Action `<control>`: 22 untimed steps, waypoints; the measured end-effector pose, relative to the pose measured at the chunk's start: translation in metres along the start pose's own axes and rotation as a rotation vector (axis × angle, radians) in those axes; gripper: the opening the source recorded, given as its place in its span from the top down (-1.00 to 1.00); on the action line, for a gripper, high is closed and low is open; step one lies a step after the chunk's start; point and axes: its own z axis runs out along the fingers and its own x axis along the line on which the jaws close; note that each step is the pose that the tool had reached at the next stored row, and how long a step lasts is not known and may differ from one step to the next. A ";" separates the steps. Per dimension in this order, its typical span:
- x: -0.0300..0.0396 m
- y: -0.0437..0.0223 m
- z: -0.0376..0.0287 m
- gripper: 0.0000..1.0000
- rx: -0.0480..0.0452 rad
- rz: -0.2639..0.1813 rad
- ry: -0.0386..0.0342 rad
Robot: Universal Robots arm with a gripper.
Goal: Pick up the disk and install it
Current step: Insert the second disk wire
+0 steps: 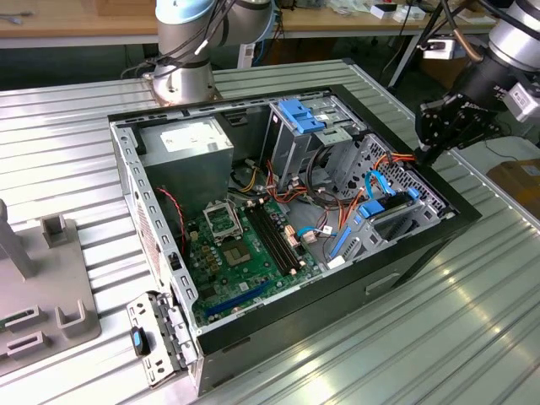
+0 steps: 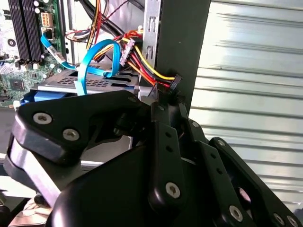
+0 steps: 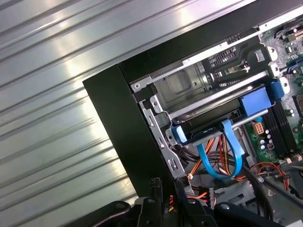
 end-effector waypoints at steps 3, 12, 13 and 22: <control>0.0006 -0.0005 0.0001 0.53 0.0001 0.000 0.0000; 0.0007 -0.0005 0.0001 0.68 0.0001 0.000 0.0000; 0.0006 -0.0005 0.0001 0.68 0.0001 0.000 0.0000; -0.0018 0.0002 -0.0057 0.68 0.0129 -0.003 0.0275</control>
